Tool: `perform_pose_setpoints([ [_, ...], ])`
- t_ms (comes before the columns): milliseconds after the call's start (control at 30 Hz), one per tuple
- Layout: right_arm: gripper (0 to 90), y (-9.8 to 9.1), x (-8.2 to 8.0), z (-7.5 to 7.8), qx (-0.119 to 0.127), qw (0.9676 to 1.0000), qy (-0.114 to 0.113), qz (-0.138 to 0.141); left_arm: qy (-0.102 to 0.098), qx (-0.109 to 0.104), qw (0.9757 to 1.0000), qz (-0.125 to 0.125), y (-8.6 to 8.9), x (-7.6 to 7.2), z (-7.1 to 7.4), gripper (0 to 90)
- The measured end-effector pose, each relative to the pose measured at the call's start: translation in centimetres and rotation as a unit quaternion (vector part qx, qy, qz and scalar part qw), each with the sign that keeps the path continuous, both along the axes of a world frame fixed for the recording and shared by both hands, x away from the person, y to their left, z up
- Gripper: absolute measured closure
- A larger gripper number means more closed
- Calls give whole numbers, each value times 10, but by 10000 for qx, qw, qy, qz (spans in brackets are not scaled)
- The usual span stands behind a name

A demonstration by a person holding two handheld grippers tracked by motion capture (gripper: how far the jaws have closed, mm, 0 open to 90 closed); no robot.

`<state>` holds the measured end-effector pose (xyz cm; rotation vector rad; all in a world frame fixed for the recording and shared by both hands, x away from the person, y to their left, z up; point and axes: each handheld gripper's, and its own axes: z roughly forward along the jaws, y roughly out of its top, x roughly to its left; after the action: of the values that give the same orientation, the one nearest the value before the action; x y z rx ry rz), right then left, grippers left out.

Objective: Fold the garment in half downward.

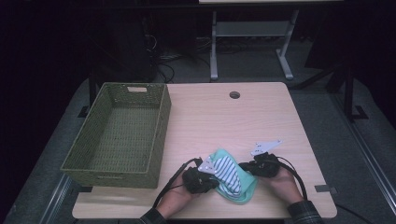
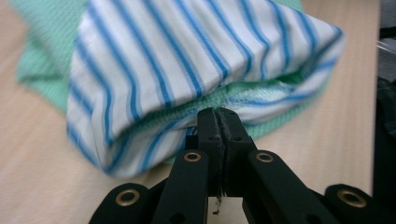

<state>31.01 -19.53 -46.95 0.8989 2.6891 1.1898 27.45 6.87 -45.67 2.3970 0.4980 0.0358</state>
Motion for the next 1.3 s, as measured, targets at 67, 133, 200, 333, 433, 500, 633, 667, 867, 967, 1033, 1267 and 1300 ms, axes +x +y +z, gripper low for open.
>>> perform_pose_setpoints([
  [67, 896, -2, -2, 0, 10, 10000, -12, 9, -27, -33, 9999, 92, 2, 4, 0, 882],
  [133, 896, -3, -6, 1, 39, 10000, -14, 0, -65, -77, 9998, 186, 3, 7, 1, 882],
  [200, 896, -4, -10, 0, 60, 10000, 23, -29, -90, -72, 9997, 212, 6, 11, 2, 881],
  [333, 896, -6, -19, 0, 51, 10000, 50, 34, -232, -13, 9994, 272, 10, 19, 4, 880],
  [433, 895, -6, -26, 0, 90, 9999, 55, 53, -275, 7, 9991, 309, 14, 26, 6, 880],
  [500, 896, -5, -30, -2, 45, 9999, 58, 78, -310, -6, 9991, 302, 15, 31, 6, 880],
  [633, 895, -5, -35, -1, 96, 9999, 60, 127, -276, 13, 9992, 300, 16, 39, 6, 880],
  [667, 896, -5, -35, -1, 102, 9999, 39, 121, -257, -42, 9991, 335, 16, 40, 5, 876],
  [867, 838, -11, -36, 0, 128, 9999, -67, -55, -197, -127, 9993, 297, 21, 39, 10, 816],
  [967, 755, -20, -38, -1, 123, 9995, -117, -273, -132, -235, 9991, 339, 24, 37, 13, 752],
  [1033, 703, -26, -39, -1, 121, 9989, -202, -418, -108, -236, 9992, 299, 25, 37, 14, 696],
  [1267, 382, -46, -39, -3, 43, 9932, -531, -1037, -4, -300, 9993, 221, 27, 33, 19, 476],
  [1300, 350, -49, -39, -3, 14, 9922, -550, -1122, 16, -246, 9995, 179, 27, 33, 21, 451],
])
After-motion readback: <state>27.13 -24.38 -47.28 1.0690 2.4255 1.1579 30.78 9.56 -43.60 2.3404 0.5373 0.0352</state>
